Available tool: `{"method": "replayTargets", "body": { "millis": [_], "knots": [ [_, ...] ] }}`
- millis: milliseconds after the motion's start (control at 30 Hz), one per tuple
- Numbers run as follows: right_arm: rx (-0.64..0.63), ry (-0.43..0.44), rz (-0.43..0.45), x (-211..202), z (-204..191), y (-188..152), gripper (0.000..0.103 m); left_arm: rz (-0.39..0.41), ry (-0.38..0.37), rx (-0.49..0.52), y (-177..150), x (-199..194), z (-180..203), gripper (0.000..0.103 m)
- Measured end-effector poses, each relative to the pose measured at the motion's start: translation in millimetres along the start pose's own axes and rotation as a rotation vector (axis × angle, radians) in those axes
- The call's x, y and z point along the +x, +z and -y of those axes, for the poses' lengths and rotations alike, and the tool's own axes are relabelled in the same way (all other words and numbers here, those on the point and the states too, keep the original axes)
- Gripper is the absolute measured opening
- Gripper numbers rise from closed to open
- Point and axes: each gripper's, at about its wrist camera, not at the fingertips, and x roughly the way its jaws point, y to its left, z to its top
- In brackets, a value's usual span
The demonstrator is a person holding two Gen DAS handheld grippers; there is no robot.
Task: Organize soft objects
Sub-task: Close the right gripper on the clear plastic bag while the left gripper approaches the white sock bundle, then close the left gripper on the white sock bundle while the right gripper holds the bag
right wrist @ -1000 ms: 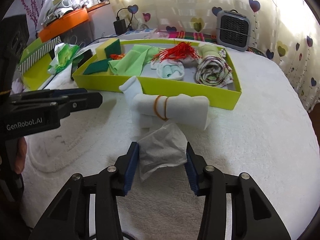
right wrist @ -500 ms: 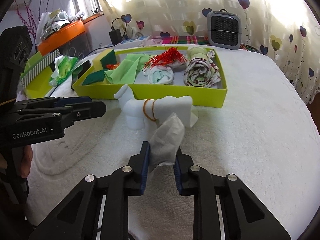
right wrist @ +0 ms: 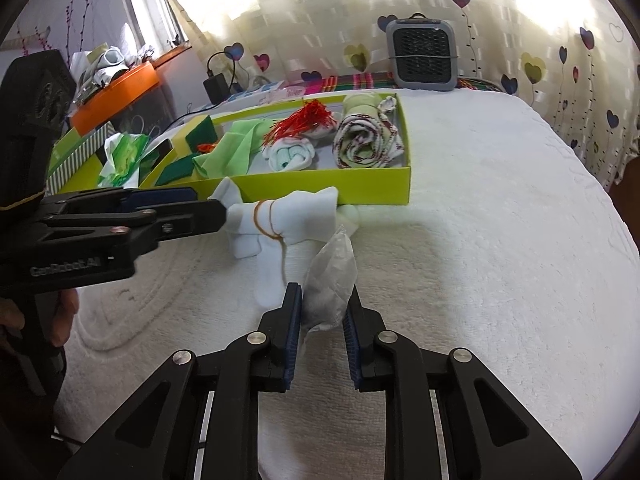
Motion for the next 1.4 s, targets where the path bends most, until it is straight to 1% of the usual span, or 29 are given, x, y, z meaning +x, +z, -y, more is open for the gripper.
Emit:
{"method": "replayTargets", "body": {
  "millis": [67, 167, 367, 433, 567, 733, 833, 967, 1033, 1167, 1400],
  "knots": [
    [0.003, 0.001, 0.003, -1, 2, 0, 0.021, -0.012, 0.010, 0.023, 4, 6, 4, 0.048],
    [0.011, 0.002, 0.005, -2, 5, -1, 0.021, -0.022, 0.000, 0.058, 7, 13, 12, 0.048],
    [0.026, 0.016, 0.004, -2, 8, -2, 0.021, -0.035, 0.009, 0.121, 13, 24, 26, 0.048],
    [0.030, 0.017, 0.004, -2, 9, -1, 0.021, -0.034, -0.001, 0.134, 14, 27, 29, 0.048],
    [0.040, 0.016, 0.005, -3, 11, -1, 0.021, -0.045, 0.023, 0.166, 16, 34, 33, 0.048],
    [0.048, 0.016, 0.006, -3, 12, -2, 0.021, -0.064, 0.019, 0.176, 18, 40, 34, 0.048],
    [0.055, 0.018, 0.007, -3, 13, -1, 0.021, -0.074, -0.004, 0.187, 15, 37, 37, 0.048],
    [0.063, 0.017, 0.009, -3, 15, -2, 0.021, -0.075, -0.061, 0.190, 12, 28, 39, 0.048],
    [0.065, 0.015, 0.009, -3, 16, -2, 0.021, -0.074, -0.065, 0.193, 12, 28, 40, 0.048],
    [0.066, 0.013, 0.008, -3, 16, -2, 0.021, -0.074, -0.049, 0.195, 15, 34, 39, 0.048],
    [0.064, 0.012, 0.003, -2, 16, -2, 0.021, -0.091, 0.013, 0.261, 16, 47, 45, 0.048]
  ]
}}
